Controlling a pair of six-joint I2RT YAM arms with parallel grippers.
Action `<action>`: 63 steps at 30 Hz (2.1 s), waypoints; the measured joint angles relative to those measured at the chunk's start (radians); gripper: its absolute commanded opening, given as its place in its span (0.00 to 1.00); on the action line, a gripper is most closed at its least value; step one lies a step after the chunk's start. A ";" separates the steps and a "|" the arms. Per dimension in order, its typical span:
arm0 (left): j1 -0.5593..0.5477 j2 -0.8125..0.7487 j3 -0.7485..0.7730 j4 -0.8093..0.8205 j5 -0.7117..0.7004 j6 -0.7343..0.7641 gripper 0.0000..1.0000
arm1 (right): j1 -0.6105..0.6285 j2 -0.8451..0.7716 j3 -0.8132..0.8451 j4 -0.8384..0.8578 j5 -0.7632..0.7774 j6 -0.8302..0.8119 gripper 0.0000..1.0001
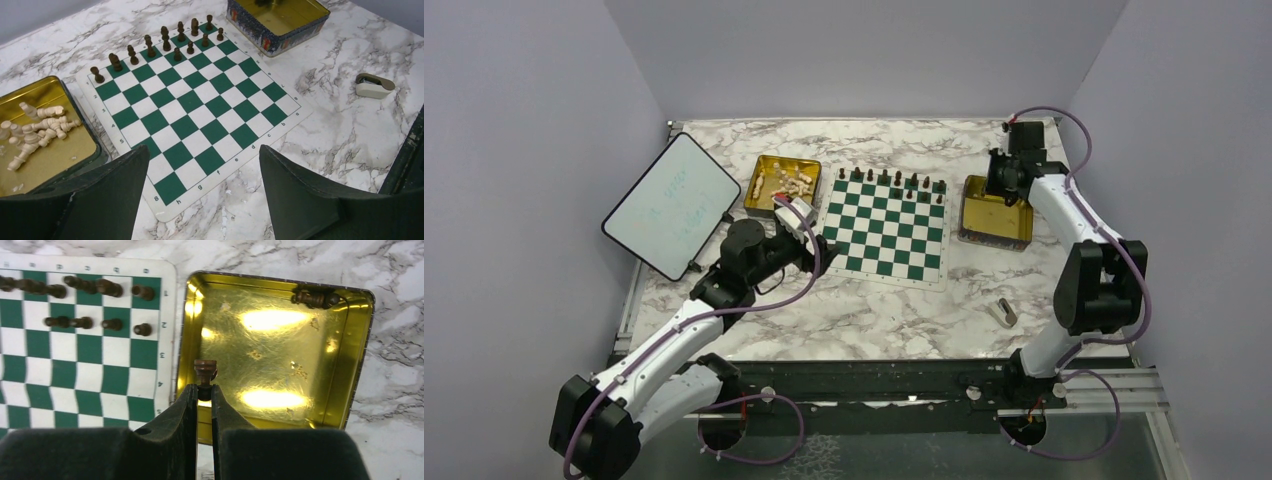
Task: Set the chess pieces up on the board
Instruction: Pick up the chess piece from the storage box.
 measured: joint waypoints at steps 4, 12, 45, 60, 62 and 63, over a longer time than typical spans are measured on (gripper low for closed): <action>0.000 0.019 0.000 0.047 0.026 -0.023 0.82 | 0.006 -0.056 -0.001 -0.003 -0.069 0.013 0.10; 0.000 0.110 0.030 0.101 -0.001 -0.287 0.84 | 0.047 -0.185 -0.064 0.025 -0.231 0.066 0.10; -0.033 0.445 0.100 0.734 0.323 -0.241 0.76 | 0.244 -0.406 -0.364 0.458 -0.798 0.441 0.11; -0.037 0.586 0.128 0.877 0.461 -0.068 0.68 | 0.256 -0.456 -0.404 0.587 -0.907 0.571 0.11; -0.037 0.605 0.143 0.888 0.474 -0.060 0.68 | 0.256 -0.457 -0.405 0.599 -0.912 0.581 0.11; -0.037 0.612 0.149 0.893 0.478 -0.058 0.67 | 0.259 -0.457 -0.406 0.601 -0.914 0.584 0.11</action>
